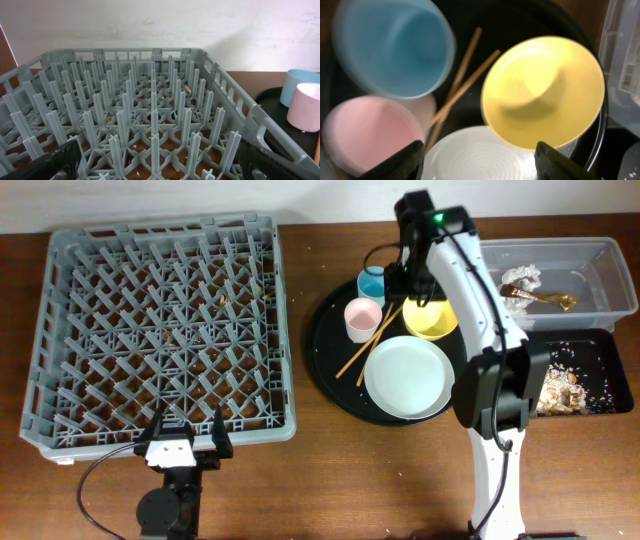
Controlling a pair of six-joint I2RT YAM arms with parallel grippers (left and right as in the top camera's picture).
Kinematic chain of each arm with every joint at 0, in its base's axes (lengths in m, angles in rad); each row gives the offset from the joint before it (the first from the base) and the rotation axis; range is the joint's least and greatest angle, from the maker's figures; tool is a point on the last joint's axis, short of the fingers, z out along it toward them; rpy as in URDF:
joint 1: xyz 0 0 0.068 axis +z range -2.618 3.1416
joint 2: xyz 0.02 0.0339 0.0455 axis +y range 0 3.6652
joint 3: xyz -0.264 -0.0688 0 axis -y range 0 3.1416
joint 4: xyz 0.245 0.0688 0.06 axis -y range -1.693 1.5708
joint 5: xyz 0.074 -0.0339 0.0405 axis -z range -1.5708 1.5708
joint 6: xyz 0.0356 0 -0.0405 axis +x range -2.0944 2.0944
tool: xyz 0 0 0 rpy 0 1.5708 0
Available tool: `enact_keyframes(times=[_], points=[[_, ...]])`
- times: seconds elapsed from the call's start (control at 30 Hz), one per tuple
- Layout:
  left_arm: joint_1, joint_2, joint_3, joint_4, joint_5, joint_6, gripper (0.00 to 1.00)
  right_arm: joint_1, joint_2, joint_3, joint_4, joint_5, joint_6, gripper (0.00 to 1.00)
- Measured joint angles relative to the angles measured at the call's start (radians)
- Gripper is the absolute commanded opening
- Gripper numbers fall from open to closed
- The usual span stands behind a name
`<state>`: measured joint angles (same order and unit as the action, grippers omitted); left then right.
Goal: Sort waste into correct bins and load items into the dishwasher rack
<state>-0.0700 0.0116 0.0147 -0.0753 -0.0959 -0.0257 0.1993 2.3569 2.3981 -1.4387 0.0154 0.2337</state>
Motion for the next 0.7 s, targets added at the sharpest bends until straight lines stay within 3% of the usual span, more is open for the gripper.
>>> enact_keyframes(times=[0.13, 0.23, 0.3, 0.4, 0.5, 0.7], points=[[0.0, 0.0, 0.0, 0.0, 0.0, 0.0, 0.99, 0.006, -0.011, -0.003, -0.008, -0.098, 0.008, 0.68], [0.0, -0.001, 0.0, 0.0, 0.0, 0.0, 0.99, 0.02, -0.012, -0.172, 0.097, -0.145, 0.028, 0.43], [0.0, 0.0, 0.0, 0.0, 0.0, 0.0, 0.99, 0.02, -0.014, -0.228, 0.162, -0.172, 0.039, 0.32], [0.0, -0.001, 0.0, 0.0, 0.0, 0.0, 0.99, 0.024, -0.014, -0.253, 0.169, -0.193, 0.051, 0.31], [0.0, -0.001, 0.0, 0.0, 0.0, 0.0, 0.99, 0.051, -0.014, -0.257, 0.192, -0.195, 0.053, 0.04], [0.0, -0.001, 0.0, 0.0, 0.0, 0.0, 0.99, 0.066, -0.022, -0.262, 0.159, -0.203, 0.063, 0.04]])
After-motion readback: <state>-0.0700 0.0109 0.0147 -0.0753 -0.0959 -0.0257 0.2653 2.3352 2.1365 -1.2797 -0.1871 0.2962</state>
